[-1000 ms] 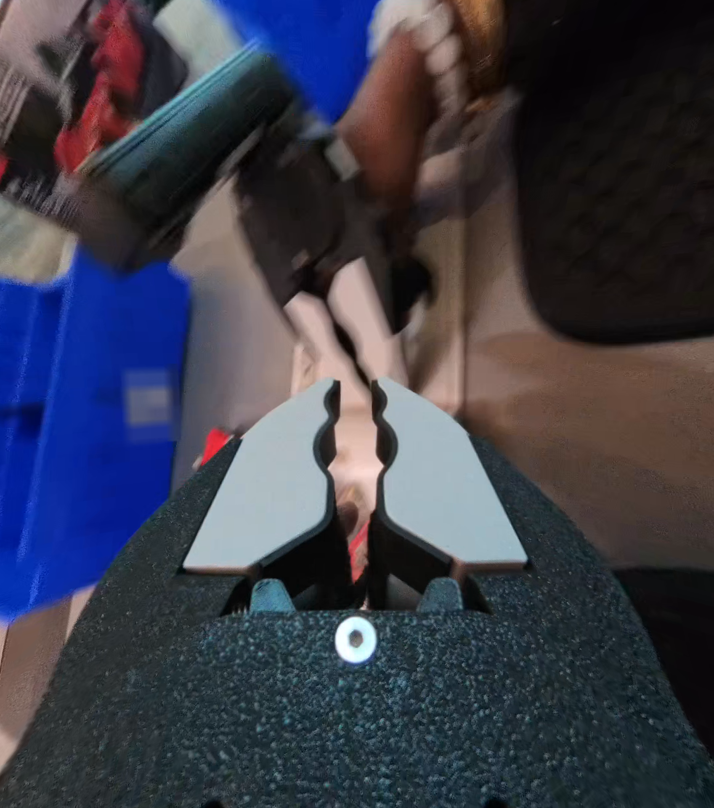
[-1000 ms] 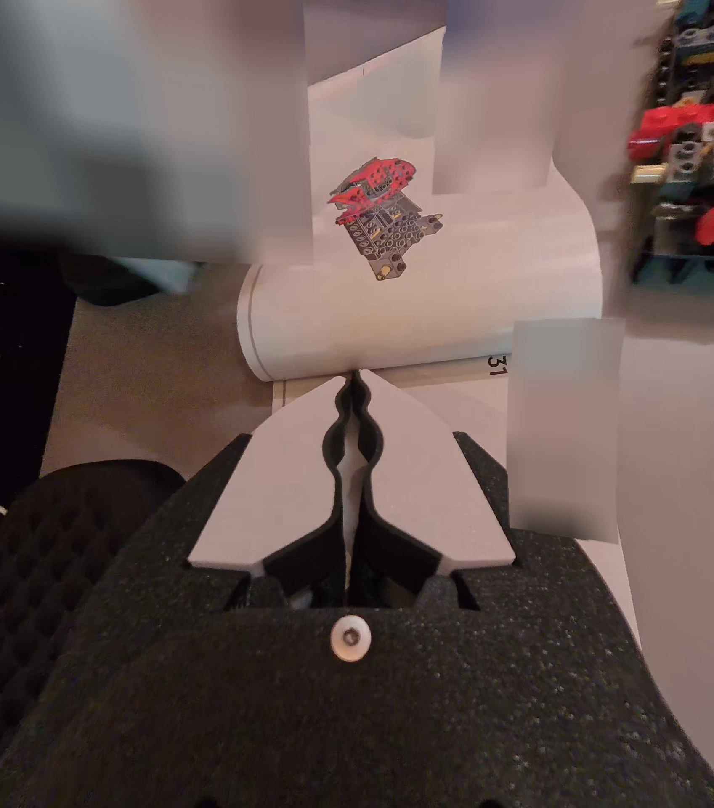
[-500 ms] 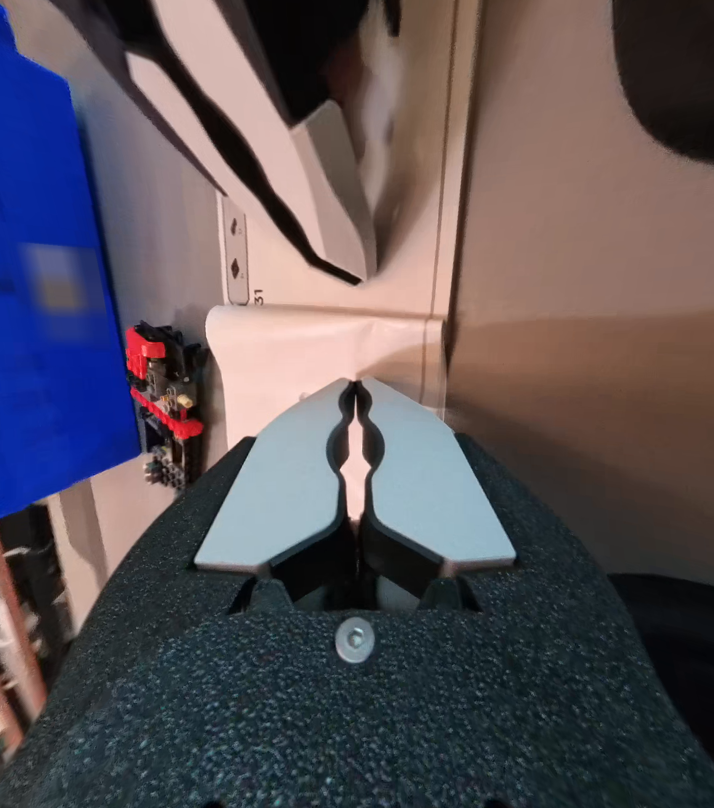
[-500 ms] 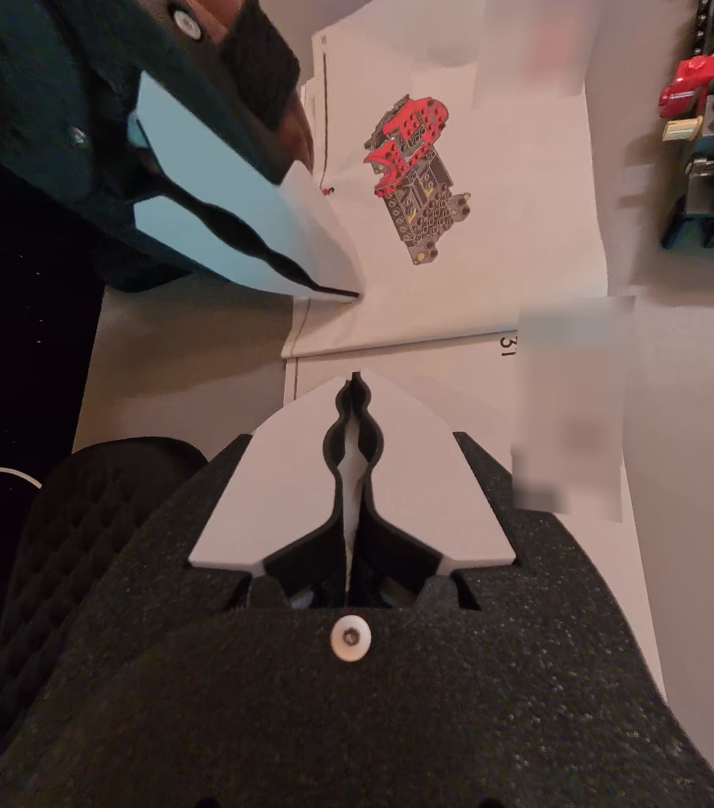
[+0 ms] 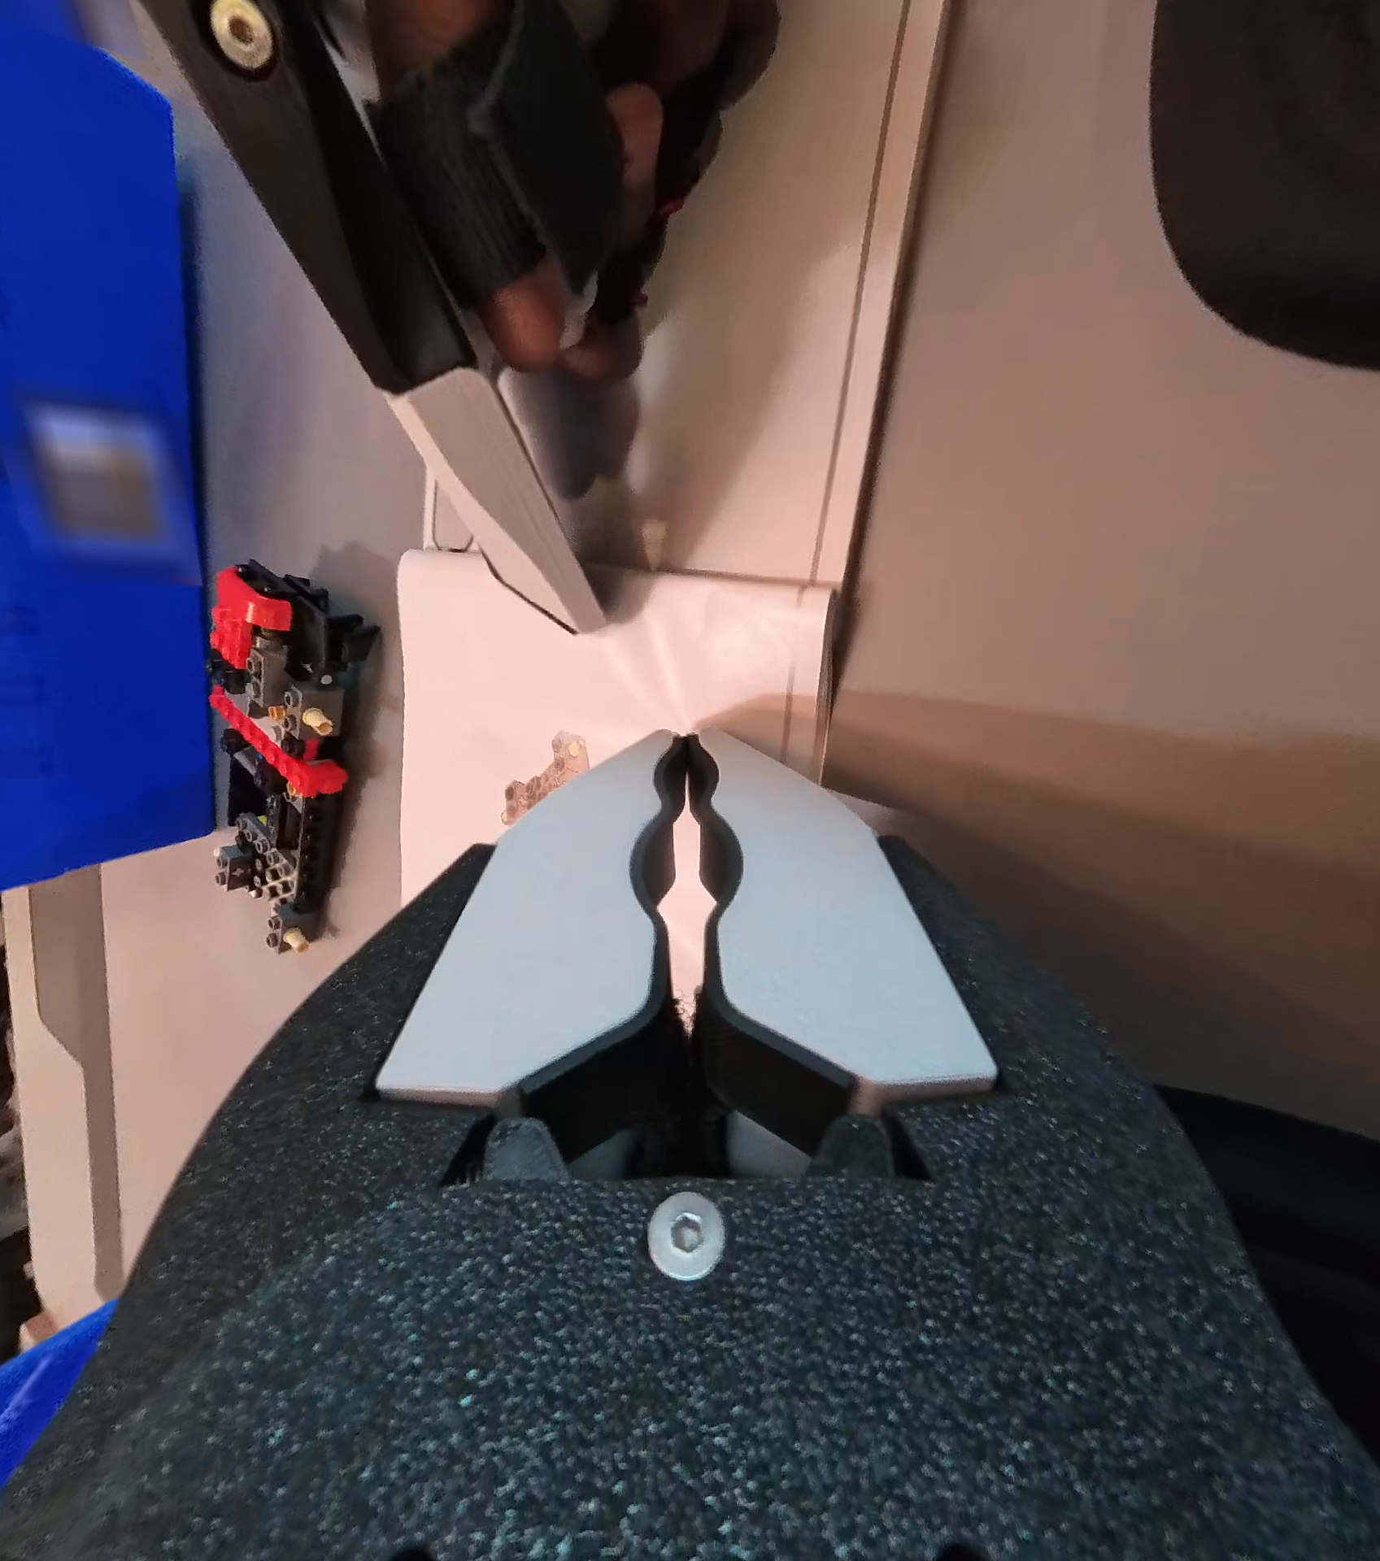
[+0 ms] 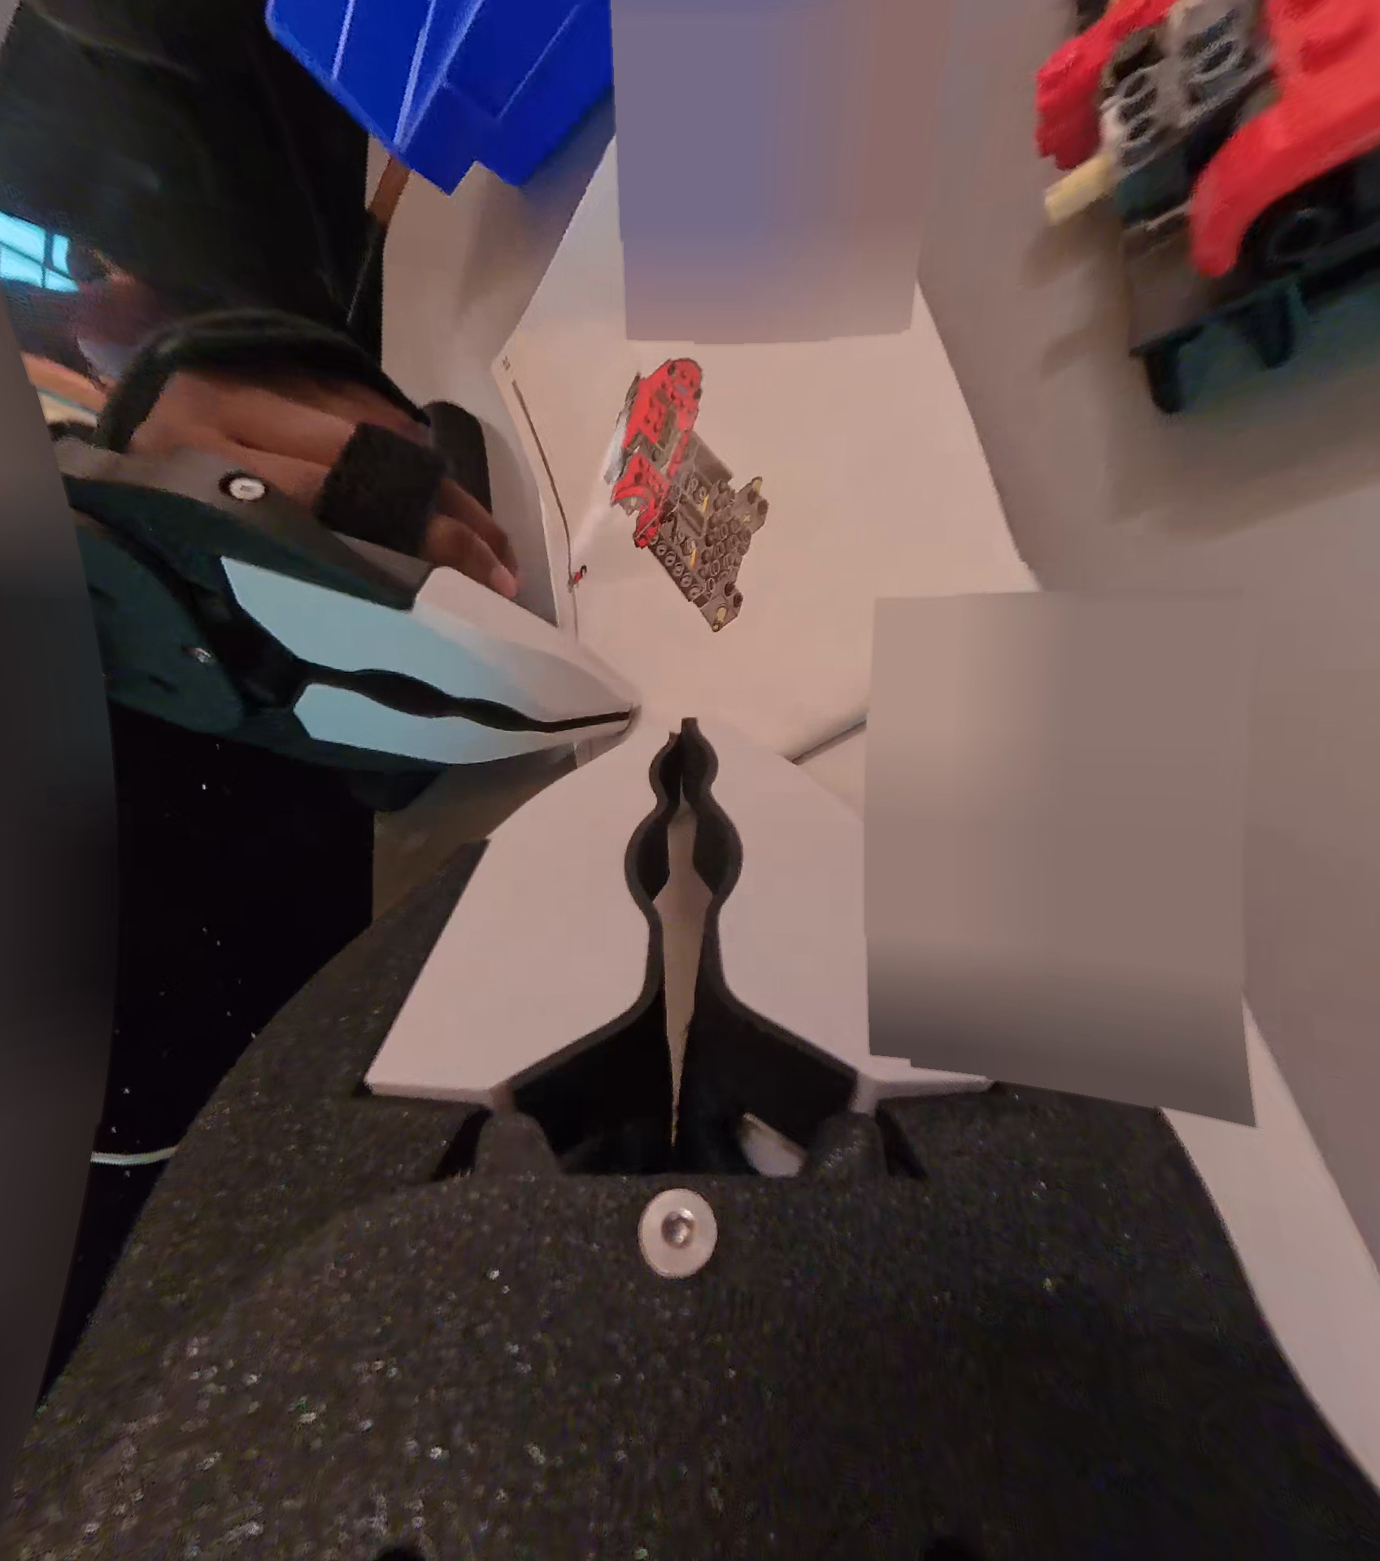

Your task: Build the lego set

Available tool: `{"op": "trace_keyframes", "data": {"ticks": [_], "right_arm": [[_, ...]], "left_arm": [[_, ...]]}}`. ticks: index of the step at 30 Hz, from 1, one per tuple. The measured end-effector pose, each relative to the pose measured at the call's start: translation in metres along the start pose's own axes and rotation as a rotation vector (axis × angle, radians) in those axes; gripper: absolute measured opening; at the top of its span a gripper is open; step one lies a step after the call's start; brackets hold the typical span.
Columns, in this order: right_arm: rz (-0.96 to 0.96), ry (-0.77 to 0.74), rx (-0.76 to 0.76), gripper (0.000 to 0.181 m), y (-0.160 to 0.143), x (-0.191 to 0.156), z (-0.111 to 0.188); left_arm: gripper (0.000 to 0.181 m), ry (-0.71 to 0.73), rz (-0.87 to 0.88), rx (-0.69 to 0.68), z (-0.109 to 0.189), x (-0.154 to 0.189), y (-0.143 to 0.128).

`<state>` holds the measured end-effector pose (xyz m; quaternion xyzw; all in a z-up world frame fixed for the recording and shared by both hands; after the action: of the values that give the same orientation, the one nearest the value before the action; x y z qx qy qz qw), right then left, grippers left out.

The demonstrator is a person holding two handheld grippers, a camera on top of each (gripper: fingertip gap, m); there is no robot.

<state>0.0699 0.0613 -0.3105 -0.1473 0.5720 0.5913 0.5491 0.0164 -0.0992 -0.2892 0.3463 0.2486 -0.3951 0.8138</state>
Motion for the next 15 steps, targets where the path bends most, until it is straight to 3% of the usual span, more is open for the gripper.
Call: {"op": "trace_keyframes", "data": {"ticks": [7, 11, 12, 15], "right_arm": [[-0.032, -0.161, 0.141, 0.0, 0.018, 0.015, 0.013], [0.07, -0.384, 0.188, 0.0, 0.029, 0.016, 0.017], [0.117, -0.371, 0.188, 0.0, 0.029, 0.012, 0.014], [0.121, -0.021, 0.048, 0.0, 0.015, -0.007, -0.012]], "left_arm": [[0.0, 0.018, -0.076, 0.037, 0.001, 0.002, -0.002], [0.0, 0.002, -0.041, 0.066, 0.001, 0.001, -0.005], [0.0, 0.0, -0.028, 0.069, 0.001, 0.001, -0.006], [0.0, -0.01, 0.03, 0.076, 0.0, 0.0, -0.008]]}}
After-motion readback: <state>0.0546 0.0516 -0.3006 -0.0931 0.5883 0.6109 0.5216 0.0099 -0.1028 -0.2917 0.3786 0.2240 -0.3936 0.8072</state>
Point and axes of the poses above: each gripper's, where its closed fingertips meet, z back along the fingers, y out of its top, x = y × z across the jaws, the point moved 10 cm from there along z, back along the fingers, and after that the axes turned 12 degrees about y, right-handed, at the moved point
